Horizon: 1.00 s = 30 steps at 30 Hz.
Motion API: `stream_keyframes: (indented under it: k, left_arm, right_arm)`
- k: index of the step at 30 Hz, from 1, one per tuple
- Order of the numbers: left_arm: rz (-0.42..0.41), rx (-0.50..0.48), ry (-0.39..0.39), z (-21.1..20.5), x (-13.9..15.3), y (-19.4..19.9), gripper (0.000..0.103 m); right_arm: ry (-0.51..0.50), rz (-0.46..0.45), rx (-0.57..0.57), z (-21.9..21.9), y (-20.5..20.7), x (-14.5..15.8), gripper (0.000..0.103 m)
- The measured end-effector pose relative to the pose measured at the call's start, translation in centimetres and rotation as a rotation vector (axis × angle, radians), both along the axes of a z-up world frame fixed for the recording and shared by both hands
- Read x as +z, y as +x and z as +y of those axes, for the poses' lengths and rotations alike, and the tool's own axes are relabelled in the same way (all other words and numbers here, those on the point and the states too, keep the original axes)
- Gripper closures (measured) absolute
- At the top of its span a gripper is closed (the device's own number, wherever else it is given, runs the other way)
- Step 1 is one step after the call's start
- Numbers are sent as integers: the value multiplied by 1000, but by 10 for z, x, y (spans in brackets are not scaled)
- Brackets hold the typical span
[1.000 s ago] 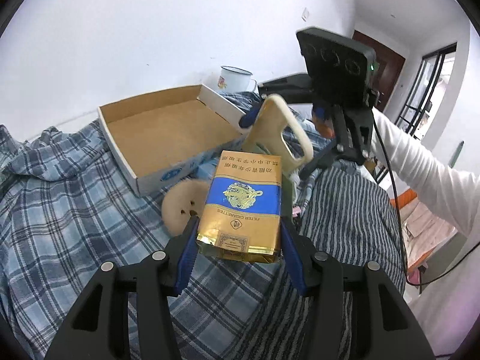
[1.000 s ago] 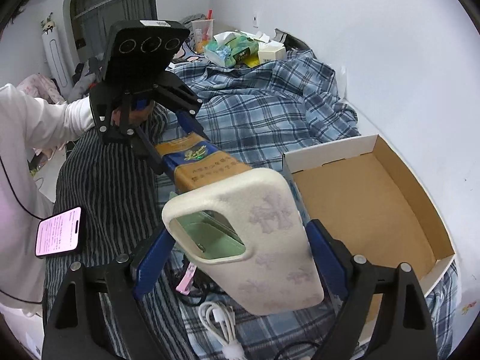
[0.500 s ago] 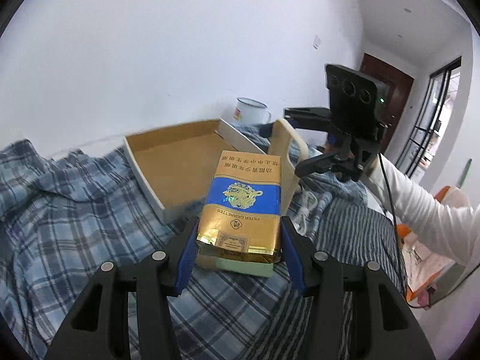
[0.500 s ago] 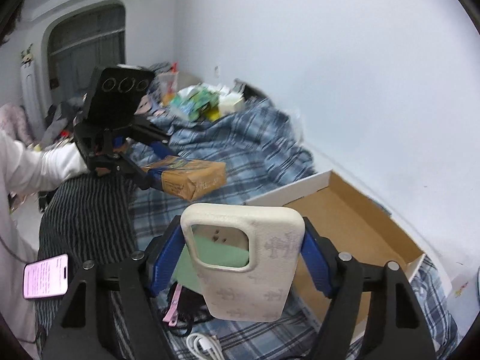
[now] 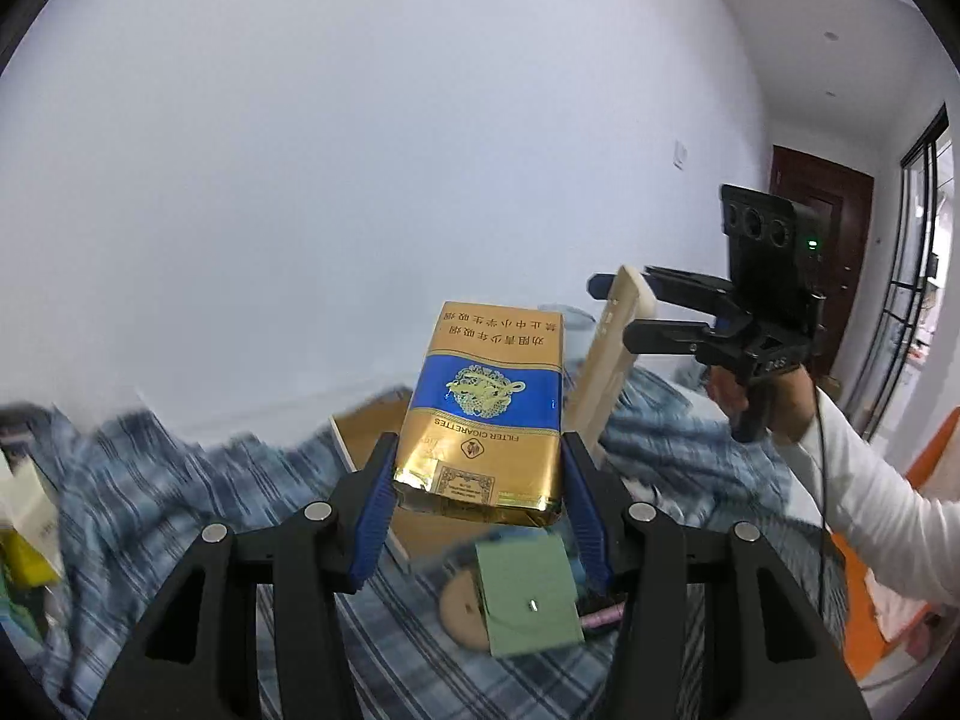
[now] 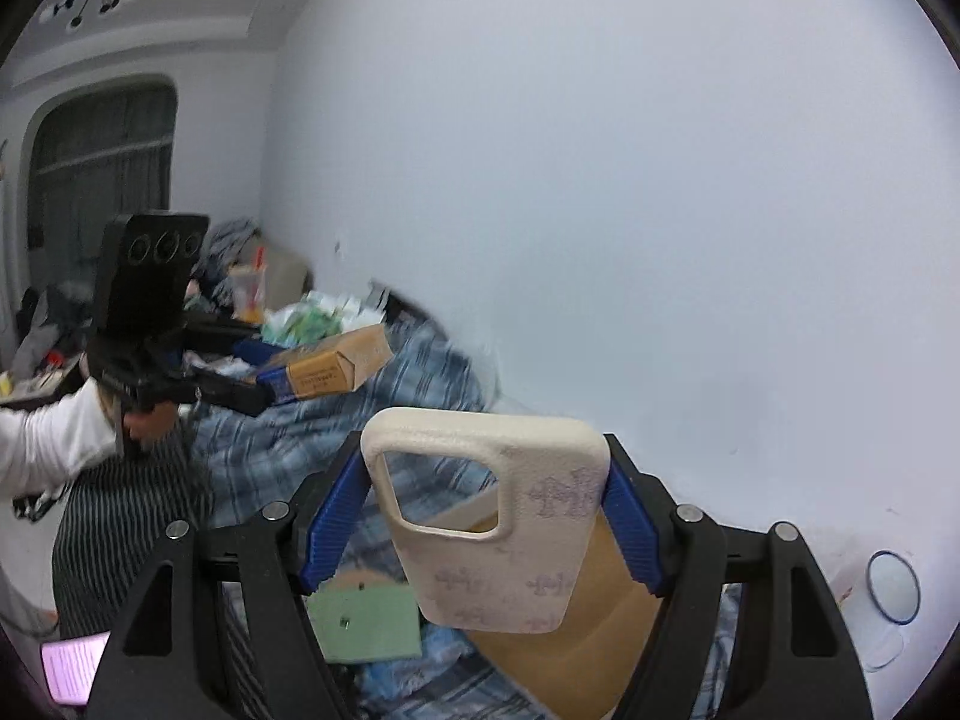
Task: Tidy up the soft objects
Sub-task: 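Lift the phone case with the right gripper while the left gripper carries the pack over the box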
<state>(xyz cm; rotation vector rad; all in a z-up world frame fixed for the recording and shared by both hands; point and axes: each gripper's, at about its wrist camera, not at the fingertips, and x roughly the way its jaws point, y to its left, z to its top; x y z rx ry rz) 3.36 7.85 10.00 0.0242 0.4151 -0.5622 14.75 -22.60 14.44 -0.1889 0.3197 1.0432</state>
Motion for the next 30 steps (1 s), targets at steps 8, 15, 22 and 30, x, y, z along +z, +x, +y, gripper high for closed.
stream_keyframes:
  k: [8,15,22,30]
  left_arm:
    - [-85,134,3,-14,27,21,49]
    - [-137,240,-2,-28,47,47,49]
    - [-190,305,17,-41,49,76,49]
    - [-119,298,31,-49,6,120,49]
  right_arm:
    - [88,-56,-117,-8,4,43,30]
    - [118,-79,-226,-3,18,63,30]
    - [156,5,-280,-10,43,50,30]
    - [114,99,-297,-2,73,13,30]
